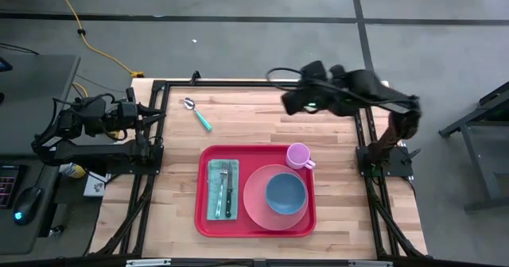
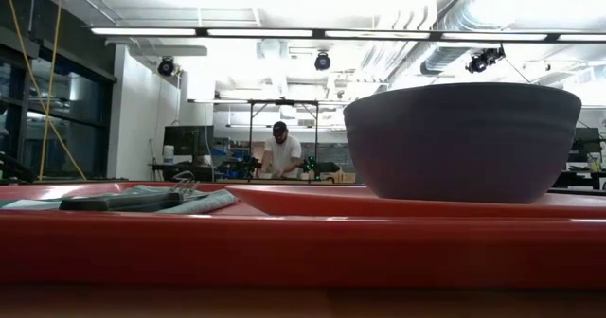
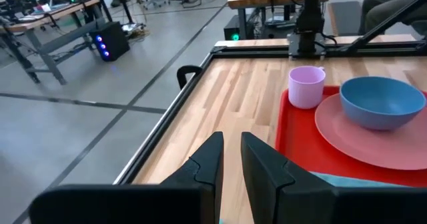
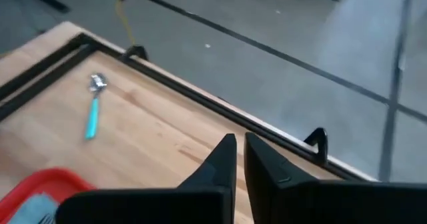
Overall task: Set up tray
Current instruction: Put the blue spoon on the blue napkin to the left of the blue fork
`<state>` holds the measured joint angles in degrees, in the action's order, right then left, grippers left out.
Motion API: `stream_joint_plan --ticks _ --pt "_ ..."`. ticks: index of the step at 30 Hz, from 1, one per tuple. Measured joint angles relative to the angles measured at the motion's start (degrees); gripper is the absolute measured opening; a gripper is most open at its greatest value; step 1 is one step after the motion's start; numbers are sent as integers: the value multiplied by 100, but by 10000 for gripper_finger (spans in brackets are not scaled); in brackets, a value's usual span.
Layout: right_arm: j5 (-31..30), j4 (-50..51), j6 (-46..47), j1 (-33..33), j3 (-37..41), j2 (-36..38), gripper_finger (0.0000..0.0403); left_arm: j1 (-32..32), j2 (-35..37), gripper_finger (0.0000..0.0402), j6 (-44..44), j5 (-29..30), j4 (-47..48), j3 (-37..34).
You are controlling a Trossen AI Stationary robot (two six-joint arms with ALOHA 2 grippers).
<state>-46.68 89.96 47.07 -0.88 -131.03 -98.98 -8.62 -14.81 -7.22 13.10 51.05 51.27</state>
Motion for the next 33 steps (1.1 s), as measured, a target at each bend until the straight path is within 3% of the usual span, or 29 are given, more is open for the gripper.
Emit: stream_joint_plan --ticks 4,7,13,17,23,33 --pt "-202 -14 -165 -250 437 761 1 0 0 85 34 9 -14 0" --pt "-439 -100 -9 -560 1294 1606 1 1 0 85 144 15 -48 0" --pt "-703 -1246 615 -1257 3934 3671 0 1 0 85 151 180 -89 0" --pt "-719 -2507 665 -1436 5681 4822 0 2 -3 85 297 807 -165 0" --pt "-773 -3975 647 -1441 7531 5923 0 2 -75 85 1881 2453 69 0" --pt "-683 -5103 646 -1217 9080 6906 0 0 -982 91 4190 2860 814 -7"
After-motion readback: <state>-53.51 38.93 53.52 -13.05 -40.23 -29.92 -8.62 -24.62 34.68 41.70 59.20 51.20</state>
